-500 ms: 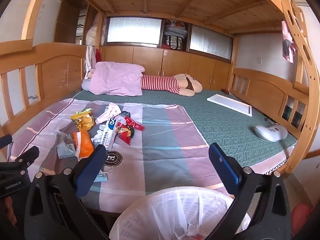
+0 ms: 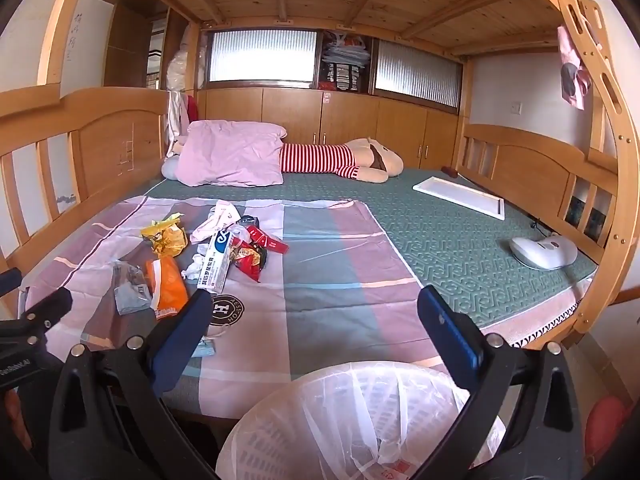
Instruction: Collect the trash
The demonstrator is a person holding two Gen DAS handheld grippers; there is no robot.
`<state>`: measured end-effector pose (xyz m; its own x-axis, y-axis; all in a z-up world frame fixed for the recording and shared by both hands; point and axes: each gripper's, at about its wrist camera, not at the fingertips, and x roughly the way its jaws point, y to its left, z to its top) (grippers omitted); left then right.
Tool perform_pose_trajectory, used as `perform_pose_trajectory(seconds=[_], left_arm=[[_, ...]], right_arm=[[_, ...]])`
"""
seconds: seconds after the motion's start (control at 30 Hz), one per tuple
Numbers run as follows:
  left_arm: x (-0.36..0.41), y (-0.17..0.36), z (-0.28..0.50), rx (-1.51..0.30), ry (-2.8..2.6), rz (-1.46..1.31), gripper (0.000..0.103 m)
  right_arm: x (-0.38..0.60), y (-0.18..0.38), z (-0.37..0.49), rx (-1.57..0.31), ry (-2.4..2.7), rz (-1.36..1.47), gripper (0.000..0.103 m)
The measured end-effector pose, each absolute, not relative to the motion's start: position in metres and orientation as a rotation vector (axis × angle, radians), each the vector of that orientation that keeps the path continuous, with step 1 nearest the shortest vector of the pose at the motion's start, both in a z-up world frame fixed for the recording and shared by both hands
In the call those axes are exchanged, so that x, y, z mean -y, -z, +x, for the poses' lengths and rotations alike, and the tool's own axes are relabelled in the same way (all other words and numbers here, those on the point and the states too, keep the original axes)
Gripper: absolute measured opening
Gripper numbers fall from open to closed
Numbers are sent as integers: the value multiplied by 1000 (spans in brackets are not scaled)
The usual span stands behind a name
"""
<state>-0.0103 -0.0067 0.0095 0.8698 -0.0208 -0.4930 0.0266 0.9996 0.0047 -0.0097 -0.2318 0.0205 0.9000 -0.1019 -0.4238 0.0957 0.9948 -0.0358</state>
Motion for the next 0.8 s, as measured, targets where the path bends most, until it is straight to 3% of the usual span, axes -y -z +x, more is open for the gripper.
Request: perform_pose_trajectory(seconds=[0.8], left_arm=[[3,-11,-13,-508,21,9,100]], right_arm=[[232,-14,-11,-451,96,1,100]])
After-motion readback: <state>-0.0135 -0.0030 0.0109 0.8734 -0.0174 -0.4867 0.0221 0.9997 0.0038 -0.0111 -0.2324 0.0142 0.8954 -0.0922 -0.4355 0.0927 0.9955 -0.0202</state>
